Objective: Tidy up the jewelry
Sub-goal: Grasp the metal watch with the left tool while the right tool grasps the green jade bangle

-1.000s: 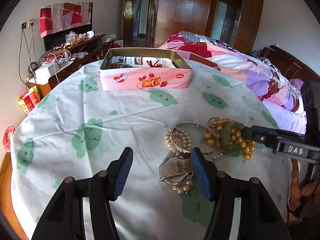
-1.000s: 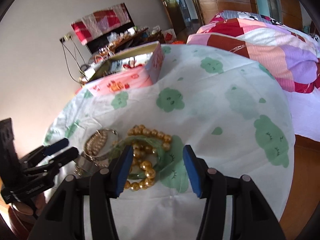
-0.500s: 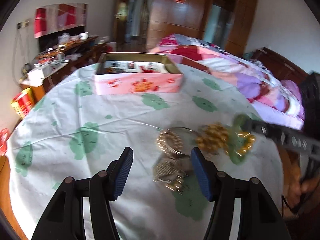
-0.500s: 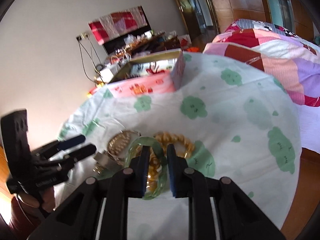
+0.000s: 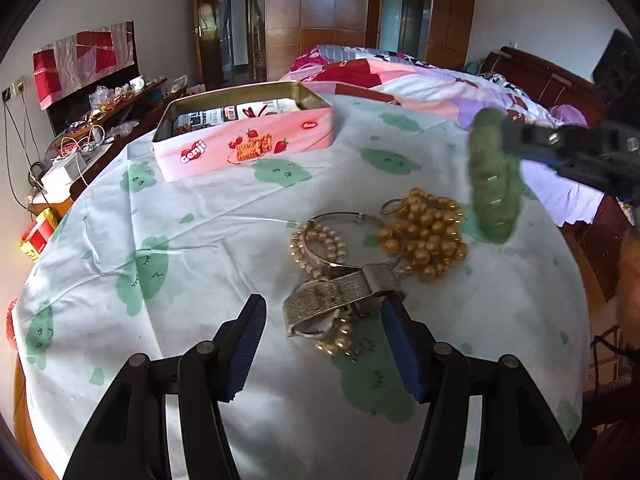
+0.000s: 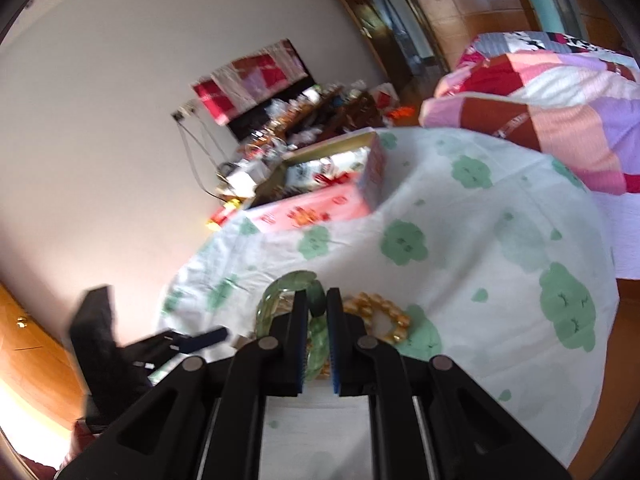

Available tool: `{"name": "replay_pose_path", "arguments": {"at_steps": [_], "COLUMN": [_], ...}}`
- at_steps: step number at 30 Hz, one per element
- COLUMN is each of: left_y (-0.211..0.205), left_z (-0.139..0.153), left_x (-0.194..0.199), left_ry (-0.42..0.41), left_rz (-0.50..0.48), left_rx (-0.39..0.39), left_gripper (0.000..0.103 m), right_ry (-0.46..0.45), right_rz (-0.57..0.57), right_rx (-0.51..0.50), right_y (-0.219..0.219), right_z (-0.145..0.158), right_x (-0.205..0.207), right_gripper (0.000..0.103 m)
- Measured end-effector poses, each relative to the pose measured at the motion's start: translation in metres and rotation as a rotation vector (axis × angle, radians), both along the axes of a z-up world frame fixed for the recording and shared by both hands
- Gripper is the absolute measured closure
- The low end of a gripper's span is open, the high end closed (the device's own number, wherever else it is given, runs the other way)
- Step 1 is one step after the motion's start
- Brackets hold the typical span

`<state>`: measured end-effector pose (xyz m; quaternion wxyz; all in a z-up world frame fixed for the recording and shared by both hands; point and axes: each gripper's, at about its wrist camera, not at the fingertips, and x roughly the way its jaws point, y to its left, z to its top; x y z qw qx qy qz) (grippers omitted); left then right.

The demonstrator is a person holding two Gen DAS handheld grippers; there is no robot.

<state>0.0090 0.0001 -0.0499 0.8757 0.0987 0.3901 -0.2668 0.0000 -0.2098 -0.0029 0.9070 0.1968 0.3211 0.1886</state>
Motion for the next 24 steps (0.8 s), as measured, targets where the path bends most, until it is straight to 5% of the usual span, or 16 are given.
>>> {"name": "replay_pose_path", "arguments": {"at_steps": [3,4,11,18,24], "left_y": [0.001,0.003,0.008,0.028,0.029], "left_z": [-0.003,-0.004,0.005,0.033,0.045], "left_x": [0.01,0.012,0.0,0.002,0.006], "left_ry": [0.041,0.062,0.013,-0.031,-0.052], "left_rz": [0.036,0.04,0.046,0.09,0.106], "left_rx": [-0.013,-0.035,-0.099,-0.276,-0.306], "left_gripper": [0.045,0.066,0.068,0.068,0.068], "right_ry": [-0.007,-0.004,0.024,0.006,0.002], "right_rz": [-0.002,-0.002,-0.001,-0.012,-0.022], "right_rx": [-0.012,-0.013,-0.003,0.003,0.013], "right_y": [0.004,0.006,0.007,0.004,0.003], "right_z": [0.004,0.003,-0.005,-0.001,0.001], "right_x": [0.001,0.002,0.003,-0.001,0.003], "right_gripper": [0.091,0.091,0.091,0.091,0.091]}}
